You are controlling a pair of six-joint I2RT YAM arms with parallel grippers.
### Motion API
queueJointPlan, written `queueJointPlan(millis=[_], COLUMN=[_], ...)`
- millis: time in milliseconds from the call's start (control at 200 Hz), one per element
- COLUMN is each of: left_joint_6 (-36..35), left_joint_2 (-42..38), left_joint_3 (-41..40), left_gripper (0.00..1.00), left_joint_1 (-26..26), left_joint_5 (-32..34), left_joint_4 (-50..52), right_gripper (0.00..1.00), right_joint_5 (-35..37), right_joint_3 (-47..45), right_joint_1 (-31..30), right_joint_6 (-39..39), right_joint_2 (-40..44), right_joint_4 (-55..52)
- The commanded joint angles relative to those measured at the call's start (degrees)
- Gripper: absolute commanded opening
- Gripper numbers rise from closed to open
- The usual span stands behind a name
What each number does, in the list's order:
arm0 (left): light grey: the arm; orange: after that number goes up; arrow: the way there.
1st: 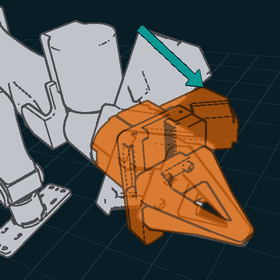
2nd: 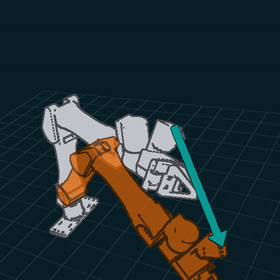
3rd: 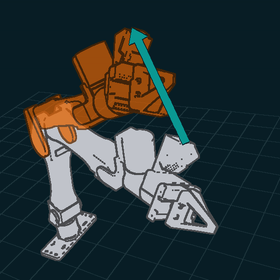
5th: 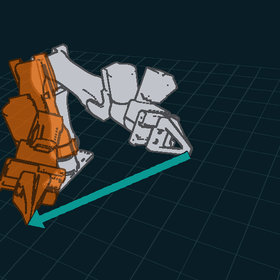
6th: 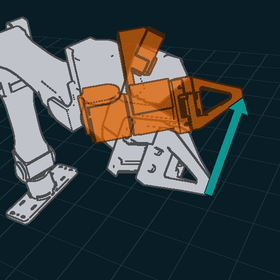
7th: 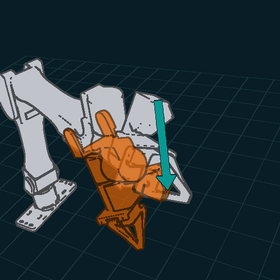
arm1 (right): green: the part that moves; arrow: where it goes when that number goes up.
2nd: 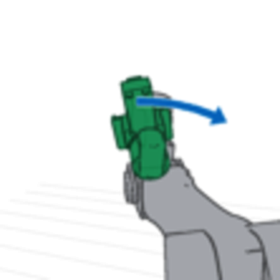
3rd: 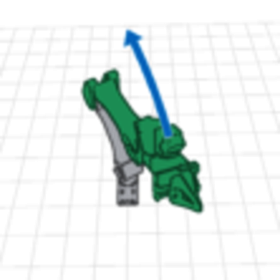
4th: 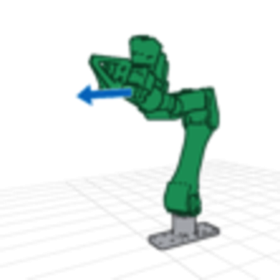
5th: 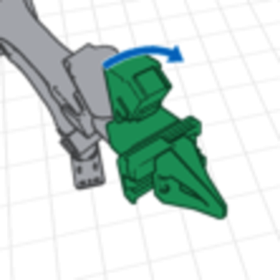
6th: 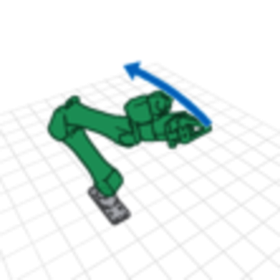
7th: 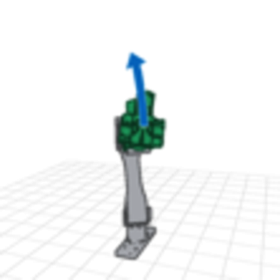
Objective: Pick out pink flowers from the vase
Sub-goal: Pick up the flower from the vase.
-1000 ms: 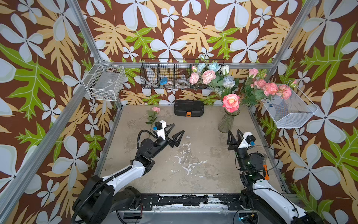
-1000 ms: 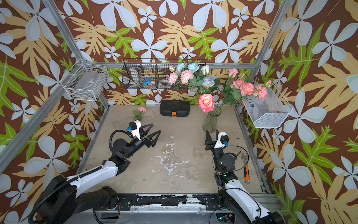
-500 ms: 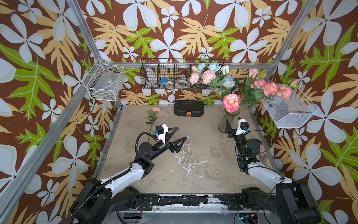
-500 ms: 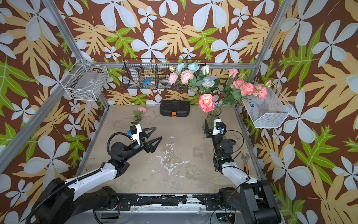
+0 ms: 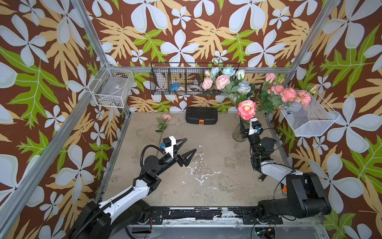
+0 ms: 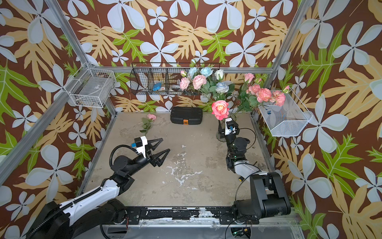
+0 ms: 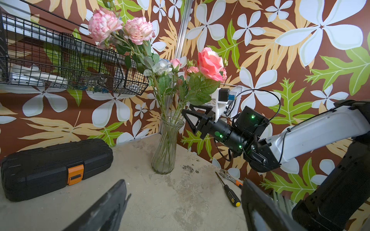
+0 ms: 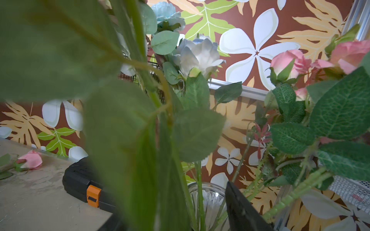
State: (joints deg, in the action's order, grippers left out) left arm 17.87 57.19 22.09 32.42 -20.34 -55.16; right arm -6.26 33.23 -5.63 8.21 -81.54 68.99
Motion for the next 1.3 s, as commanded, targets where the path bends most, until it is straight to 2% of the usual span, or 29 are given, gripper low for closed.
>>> queueJointPlan(millis=[0, 95, 240, 561, 1041, 1296], left_joint_6=[-0.74, -0.34, -0.38, -0.98, -0.4, -0.63], left_joint_2=[-0.36, -0.61, -1.55, -0.99, -0.79, -1.42], left_joint_3=[0.09, -0.24, -0.6, -0.3, -0.42, -1.23], left_gripper=[0.9, 0.9, 0.9, 0.89, 0.87, 0.87], left_joint_1=[0.01, 0.01, 0.05, 0.05, 0.01, 0.01], left_joint_5=[0.57, 0.54, 1.06, 1.53, 1.64, 1.9], left_joint_4=[0.46, 0.23, 1.06, 1.52, 0.82, 0.31], right_gripper=[0.57, 0.43, 0.37, 0.13, 0.01, 0.0], right_joint_5=[-1.56, -3.28, -3.84, -5.02, -6.6, -6.46], right_joint_3=[1.39, 2.33, 2.92, 4.24, 6.47, 6.56], right_joint_1=[0.13, 0.34, 0.35, 0.35, 0.42, 0.42], right_joint_6=[1.09, 0.95, 1.0, 2.99, 3.69, 5.04], right_joint_2=[-1.46, -2.28, -3.32, -3.01, -2.67, -0.96], right_joint_4=[3.41, 3.43, 3.74, 2.46, 0.26, -1.62])
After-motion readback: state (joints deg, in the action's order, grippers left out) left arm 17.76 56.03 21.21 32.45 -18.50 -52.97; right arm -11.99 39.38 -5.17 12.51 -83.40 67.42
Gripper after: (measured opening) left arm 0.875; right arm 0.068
